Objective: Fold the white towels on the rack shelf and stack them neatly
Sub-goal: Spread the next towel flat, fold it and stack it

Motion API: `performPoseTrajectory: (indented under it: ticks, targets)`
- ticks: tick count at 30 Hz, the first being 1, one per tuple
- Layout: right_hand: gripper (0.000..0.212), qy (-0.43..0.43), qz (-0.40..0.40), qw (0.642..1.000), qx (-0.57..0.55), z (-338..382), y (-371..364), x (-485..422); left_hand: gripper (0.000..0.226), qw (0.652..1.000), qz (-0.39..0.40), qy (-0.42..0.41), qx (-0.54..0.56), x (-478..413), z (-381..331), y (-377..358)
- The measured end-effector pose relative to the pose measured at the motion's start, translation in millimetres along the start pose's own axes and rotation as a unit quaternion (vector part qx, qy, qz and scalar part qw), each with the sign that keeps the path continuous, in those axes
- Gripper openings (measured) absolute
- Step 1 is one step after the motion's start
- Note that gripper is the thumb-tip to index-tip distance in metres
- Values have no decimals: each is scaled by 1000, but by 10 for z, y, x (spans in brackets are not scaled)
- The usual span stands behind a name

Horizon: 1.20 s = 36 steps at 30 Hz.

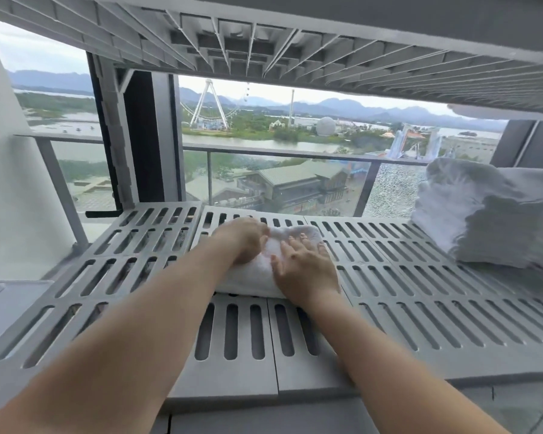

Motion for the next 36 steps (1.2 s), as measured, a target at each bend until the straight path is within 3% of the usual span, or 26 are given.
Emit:
performPoseTrajectory:
  ticks: [3, 6, 8, 12, 15, 17, 21, 24, 27, 30, 36]
  targets:
    - [55, 34, -79, 996, -8, 24, 127, 86, 58, 998, 38, 38, -12, 15, 222, -189]
    - [51, 78, -88, 993, 0, 14, 140, 97, 68, 996, 43, 63, -43, 9, 321, -246]
    - [49, 63, -84, 994, 11, -92, 139, 68, 73, 994, 44, 81, -65, 48, 267, -240]
    - [52, -90, -51, 995, 16, -623, 138, 46, 84, 976, 67, 131, -161, 249, 54, -150]
    - [72, -259, -64, 963, -48, -1131, 299, 160, 76, 975, 51, 64, -208, 329, -277, -39]
    - [73, -299, -64, 949, -84, -1280, 371, 228, 70, 978, 45, 19, -201, 389, -454, -30]
    - [69, -313, 20, 941, -127, -1317, 345, 351, 73, 989, 104, 37, -100, 509, -548, -148]
    - [85, -318, 107, 935, -118, -1290, 301, 534, 82, 988, 141, 57, -20, 618, -700, -184]
    - [95, -308, 139, 933, -123, -1326, 345, 710, 87, 988, 134, 63, 54, 729, -932, -165]
    - [96, -290, 122, 931, -187, -1401, 451, 871, 84, 980, 110, 88, 138, 865, -1122, -169]
    - [93, -157, -32, 913, -375, -1453, 1028, 1109, 84, 951, -4, 103, 291, 1136, -1507, -35]
Point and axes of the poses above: each hand's wrist, its own x-axis away from the middle knuckle, its own y-axis out of the back of the hand, z = x × y, the point moved 10 cm from there along -x, towards the middle knuckle, and after that the axes turned 9 degrees about -z, right-handed, at the moved point
